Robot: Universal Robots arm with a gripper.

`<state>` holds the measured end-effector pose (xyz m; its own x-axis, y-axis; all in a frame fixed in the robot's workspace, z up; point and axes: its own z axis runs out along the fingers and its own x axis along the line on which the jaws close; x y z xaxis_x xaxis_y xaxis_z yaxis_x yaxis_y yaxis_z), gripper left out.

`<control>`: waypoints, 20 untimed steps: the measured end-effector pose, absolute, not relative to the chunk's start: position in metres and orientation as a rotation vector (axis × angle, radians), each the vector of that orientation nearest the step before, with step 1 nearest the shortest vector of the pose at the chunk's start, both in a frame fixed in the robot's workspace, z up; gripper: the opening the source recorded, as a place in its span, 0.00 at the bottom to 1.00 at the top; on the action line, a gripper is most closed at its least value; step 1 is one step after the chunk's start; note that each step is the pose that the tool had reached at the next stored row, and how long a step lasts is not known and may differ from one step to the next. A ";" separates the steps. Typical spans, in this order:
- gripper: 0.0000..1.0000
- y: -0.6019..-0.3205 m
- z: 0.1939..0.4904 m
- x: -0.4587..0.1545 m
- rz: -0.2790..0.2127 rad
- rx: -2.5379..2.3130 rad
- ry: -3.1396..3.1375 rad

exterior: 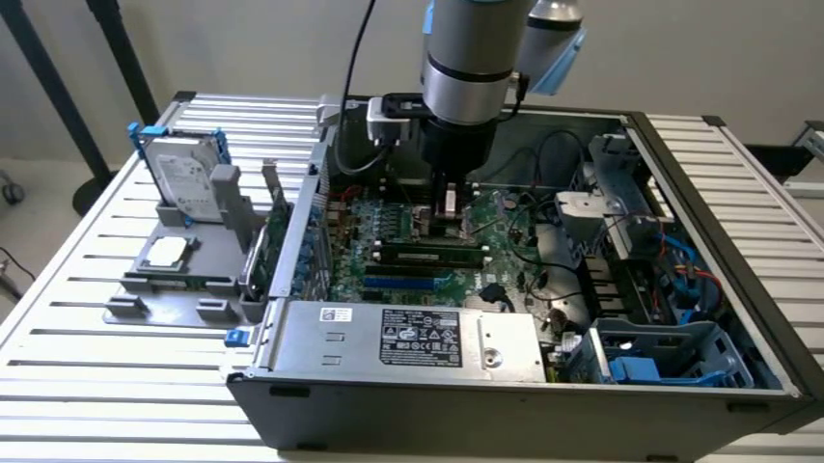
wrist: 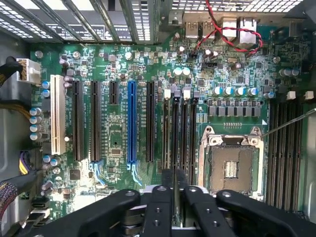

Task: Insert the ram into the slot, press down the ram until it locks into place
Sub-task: 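Insert the ram into the slot, then press down the ram until it locks into place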

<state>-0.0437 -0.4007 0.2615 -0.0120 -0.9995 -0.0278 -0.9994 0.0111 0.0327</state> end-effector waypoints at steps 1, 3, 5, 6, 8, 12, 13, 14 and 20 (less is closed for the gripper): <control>0.13 -0.401 0.261 -0.044 -0.067 2.206 -2.231; 0.11 -0.401 0.262 -0.044 -0.067 2.206 -2.231; 0.11 -0.401 0.262 -0.044 -0.067 2.206 -2.231; 0.11 -0.401 0.262 -0.044 -0.067 2.206 -2.231; 0.11 -0.401 0.262 -0.044 -0.067 2.206 -2.231; 0.11 -0.401 0.262 -0.044 -0.067 2.206 -2.231; 0.11 -0.401 0.262 -0.044 -0.067 2.206 -2.231; 0.11 -0.401 0.262 -0.044 -0.067 2.206 -2.231; 0.11 -0.401 0.257 -0.044 -0.064 2.207 -2.232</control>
